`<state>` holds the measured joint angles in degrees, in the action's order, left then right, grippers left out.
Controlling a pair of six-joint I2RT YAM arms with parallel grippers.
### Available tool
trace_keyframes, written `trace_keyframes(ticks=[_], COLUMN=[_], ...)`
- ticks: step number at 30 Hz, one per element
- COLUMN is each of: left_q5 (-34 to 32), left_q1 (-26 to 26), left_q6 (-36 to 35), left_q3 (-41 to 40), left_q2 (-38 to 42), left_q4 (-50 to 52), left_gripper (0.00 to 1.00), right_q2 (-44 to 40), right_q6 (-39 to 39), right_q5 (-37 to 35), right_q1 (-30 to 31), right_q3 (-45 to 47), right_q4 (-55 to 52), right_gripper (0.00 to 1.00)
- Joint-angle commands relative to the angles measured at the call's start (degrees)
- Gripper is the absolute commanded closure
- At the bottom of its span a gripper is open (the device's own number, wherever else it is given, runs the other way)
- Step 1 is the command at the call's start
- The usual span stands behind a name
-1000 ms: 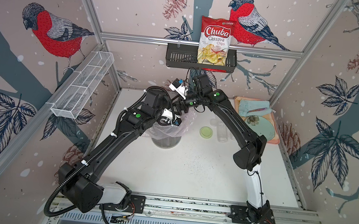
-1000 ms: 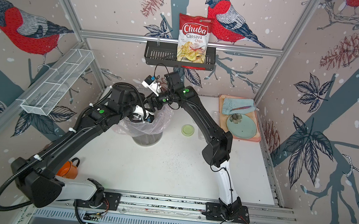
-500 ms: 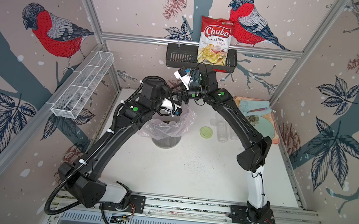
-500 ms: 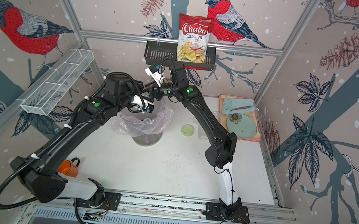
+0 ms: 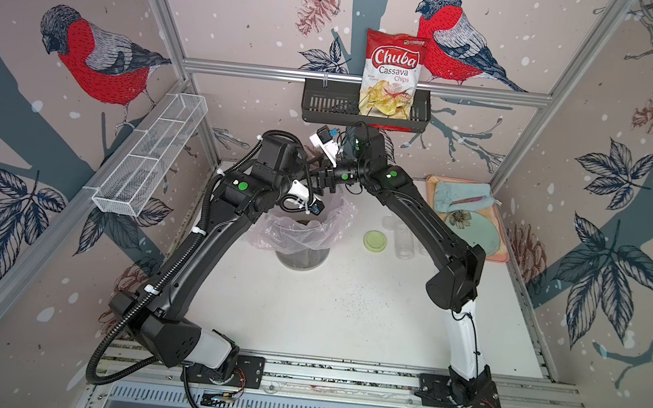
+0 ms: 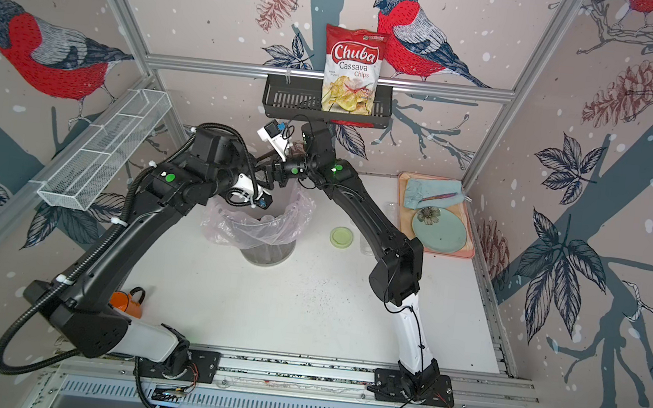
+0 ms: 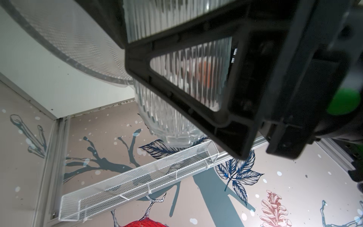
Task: Empty moldy mung beans from jars
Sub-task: Pour the moldy mung beans from the jar into the trash bin.
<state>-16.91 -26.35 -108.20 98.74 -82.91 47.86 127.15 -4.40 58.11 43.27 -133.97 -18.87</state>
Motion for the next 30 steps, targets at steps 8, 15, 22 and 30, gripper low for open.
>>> trace_keyframes(ticks=[8,15,22,30], left_q5=[15.1,13.9,13.4,13.1], left_q1=[-0.5,0.2,0.4,1.1], left_q6=[0.0,0.3,1.6,2.5], left_q3=[1.3,-0.1,0.3,0.8], left_q2=[-1.0,0.0,0.3,0.1], left_q4=[-79.2,-82.0,-81.7,-81.3], left_gripper=[0.17,0.03,0.02,0.02], right_q2=[0.4,-3.6,-5.6,-5.8], right_q6=[-3.1,-7.6,-10.7,-11.8], right_q5=[11.8,12.1,11.9,12.6], right_q1=[3.0,1.5,1.1,0.6], right_q3=[1.5,7.6,10.9,10.9], right_q4=[5.5,13.5,18.6,19.6], right_gripper=[0.7,0.74,0.77,0.8])
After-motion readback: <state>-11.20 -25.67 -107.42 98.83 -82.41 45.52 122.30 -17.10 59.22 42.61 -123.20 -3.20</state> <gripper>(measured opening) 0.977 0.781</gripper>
